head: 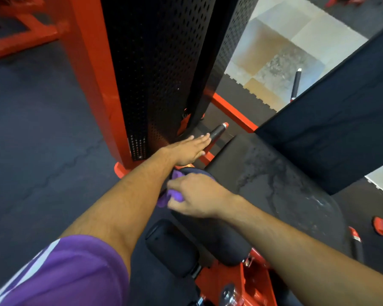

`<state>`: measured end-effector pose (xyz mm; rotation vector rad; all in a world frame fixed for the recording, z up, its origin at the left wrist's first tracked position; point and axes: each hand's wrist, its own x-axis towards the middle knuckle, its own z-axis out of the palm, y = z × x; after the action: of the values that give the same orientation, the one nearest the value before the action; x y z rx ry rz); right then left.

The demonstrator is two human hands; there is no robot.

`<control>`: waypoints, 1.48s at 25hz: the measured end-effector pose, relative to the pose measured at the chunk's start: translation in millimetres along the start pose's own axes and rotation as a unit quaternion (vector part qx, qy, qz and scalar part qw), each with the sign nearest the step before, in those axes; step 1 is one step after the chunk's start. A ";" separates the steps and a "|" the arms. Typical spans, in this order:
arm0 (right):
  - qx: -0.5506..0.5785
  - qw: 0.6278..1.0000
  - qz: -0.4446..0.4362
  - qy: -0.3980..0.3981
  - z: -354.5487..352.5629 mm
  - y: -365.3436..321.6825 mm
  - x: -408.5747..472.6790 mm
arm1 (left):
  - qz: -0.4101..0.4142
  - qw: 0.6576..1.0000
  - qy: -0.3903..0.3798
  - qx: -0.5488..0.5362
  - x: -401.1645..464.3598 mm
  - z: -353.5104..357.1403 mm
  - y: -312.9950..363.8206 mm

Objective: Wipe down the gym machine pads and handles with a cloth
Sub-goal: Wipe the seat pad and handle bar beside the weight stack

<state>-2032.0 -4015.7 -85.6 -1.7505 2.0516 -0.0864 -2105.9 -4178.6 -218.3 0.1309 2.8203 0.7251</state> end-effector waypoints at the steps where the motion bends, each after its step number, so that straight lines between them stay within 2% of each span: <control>1: 0.058 0.996 0.030 0.061 -8.6 9.6 -15.5 | -0.015 0.999 -0.023 0.017 1.4 -1.3 3.9; 4: 0.191 0.962 0.128 0.150 -26.6 8.4 -86.7 | -0.069 0.994 -0.072 0.035 -5.7 -27.7 39.5; 9: 0.283 0.867 0.254 0.323 -18.4 12.2 -204.5 | -0.034 0.998 0.053 -0.022 -34.7 -31.7 118.1; 11: 0.292 0.839 0.289 0.356 -14.8 3.5 -234.9 | 0.027 0.997 0.062 -0.025 -49.7 -19.0 166.6; 17: 0.278 0.783 0.362 0.423 -4.8 -29.1 -321.6 | 0.178 0.983 -0.025 -0.034 -73.0 39.6 274.1; 21: 0.231 0.727 0.450 0.464 18.2 -33.1 -391.1 | 0.213 0.975 -0.063 -0.005 -65.9 73.8 323.1; 24: 0.182 0.689 0.519 0.473 55.7 -31.7 -432.8 | 0.202 0.973 -0.108 -0.009 -56.9 95.5 347.1; 27: 0.131 0.690 0.515 0.492 91.4 -26.1 -446.1 | 0.184 0.971 -0.153 0.016 -47.7 115.7 359.1; 31: 0.040 0.695 0.526 0.488 137.7 -24.5 -406.5 | 0.221 0.958 -0.137 0.118 -36.6 114.8 340.4; 32: 0.012 0.707 0.519 0.481 153.6 -25.1 -387.1 | 0.223 0.955 -0.127 0.150 -34.5 113.4 332.3; 34: -0.055 0.756 0.465 0.458 183.7 -23.1 -345.5 | 0.214 0.953 -0.100 0.191 -36.1 111.9 321.0; 37: -0.088 0.809 0.388 0.433 207.2 -13.8 -312.5 | 0.205 0.946 -0.097 0.230 -41.2 115.4 317.6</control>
<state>-1911.6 -3672.6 -178.3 -0.8252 3.3786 -0.5330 -2028.7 -3853.2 -154.5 0.8372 2.7365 0.0908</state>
